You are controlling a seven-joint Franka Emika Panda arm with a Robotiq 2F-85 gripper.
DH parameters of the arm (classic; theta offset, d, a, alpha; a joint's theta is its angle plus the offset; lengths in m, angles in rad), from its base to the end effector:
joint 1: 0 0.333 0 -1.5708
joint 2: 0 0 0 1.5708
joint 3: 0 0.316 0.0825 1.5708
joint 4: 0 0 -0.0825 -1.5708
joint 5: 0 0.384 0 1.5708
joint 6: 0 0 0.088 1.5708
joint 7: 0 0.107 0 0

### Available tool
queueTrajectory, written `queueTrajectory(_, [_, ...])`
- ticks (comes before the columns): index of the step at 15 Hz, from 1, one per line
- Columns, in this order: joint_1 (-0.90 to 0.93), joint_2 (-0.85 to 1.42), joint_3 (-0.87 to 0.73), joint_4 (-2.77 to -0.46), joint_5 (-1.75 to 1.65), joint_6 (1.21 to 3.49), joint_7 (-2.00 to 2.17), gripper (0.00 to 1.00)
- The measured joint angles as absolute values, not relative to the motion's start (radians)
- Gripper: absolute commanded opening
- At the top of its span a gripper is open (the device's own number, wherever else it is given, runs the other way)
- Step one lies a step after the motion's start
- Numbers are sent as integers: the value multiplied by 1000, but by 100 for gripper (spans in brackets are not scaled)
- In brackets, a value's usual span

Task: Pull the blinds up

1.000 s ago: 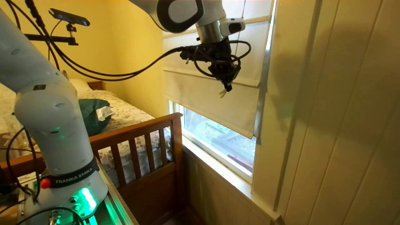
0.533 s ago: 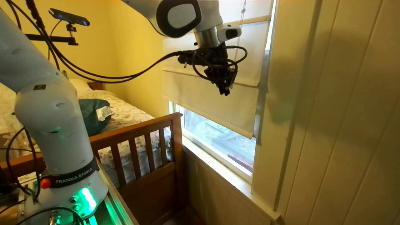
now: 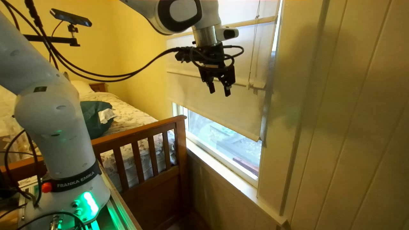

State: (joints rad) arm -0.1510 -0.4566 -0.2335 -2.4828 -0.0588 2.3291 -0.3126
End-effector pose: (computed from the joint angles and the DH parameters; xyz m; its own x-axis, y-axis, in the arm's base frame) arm 0.3998 -0.1679 0.4768 0.9565 -0.0221 0.2908 -0.0358 -0.9985 0.0418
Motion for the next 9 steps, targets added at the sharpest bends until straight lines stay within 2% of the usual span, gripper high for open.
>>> queueTrajectory(9, [-158,-628,30,-2336,-134,1989,162,100])
